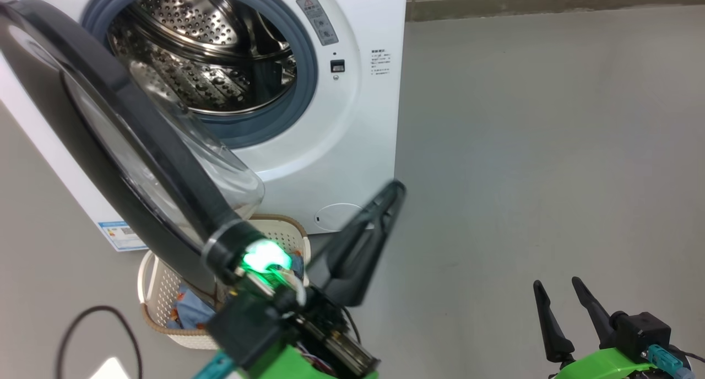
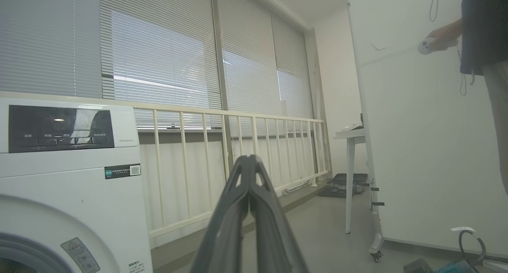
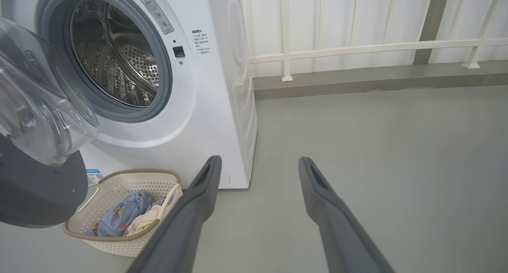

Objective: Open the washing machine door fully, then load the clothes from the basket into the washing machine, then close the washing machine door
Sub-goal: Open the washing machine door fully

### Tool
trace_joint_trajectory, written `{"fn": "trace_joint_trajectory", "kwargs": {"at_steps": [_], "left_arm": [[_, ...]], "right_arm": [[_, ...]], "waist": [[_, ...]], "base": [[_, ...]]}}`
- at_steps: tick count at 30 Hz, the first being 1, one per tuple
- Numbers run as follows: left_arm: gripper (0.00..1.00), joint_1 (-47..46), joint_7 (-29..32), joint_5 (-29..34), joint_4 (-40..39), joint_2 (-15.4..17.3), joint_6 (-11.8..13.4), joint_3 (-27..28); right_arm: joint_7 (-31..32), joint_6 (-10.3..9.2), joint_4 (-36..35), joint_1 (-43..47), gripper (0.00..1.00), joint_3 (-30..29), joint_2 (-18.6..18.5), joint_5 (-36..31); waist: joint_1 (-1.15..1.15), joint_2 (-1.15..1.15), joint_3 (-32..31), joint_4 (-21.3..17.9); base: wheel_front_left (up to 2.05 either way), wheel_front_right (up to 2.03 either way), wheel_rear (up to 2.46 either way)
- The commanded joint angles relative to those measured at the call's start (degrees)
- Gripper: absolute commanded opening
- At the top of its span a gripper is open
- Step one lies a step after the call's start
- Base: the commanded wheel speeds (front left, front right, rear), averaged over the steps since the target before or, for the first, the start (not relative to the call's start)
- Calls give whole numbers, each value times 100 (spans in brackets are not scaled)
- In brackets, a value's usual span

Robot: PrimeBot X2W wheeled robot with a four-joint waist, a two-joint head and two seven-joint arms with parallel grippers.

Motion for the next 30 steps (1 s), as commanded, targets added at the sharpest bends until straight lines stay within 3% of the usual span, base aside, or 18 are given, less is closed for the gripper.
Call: {"fn": "trace_joint_trajectory", "kwargs": {"at_steps": [1, 11, 21, 30], "left_arm": [[0, -189, -11, -76, -1, 44, -14, 45], [0, 272, -11, -345, 588, 39, -15, -301], [0, 444, -11, -327, 1413, 39, 4, 149], [0, 190, -11, -281, 1681, 38, 49, 617]], "right_arm": [[-70, 57, -111, -192, 100, 162, -61, 69], [-70, 57, -57, -152, 100, 215, -66, 164], [-70, 57, 2, -192, 100, 250, -105, 243], [-70, 57, 23, -296, 100, 251, -124, 316]], "waist": [[0, 0, 11, -24], [0, 0, 78, -38], [0, 0, 212, -5], [0, 0, 490, -35]], "base": [[0, 0, 0], [0, 0, 0], [0, 0, 0], [0, 0, 0]]}}
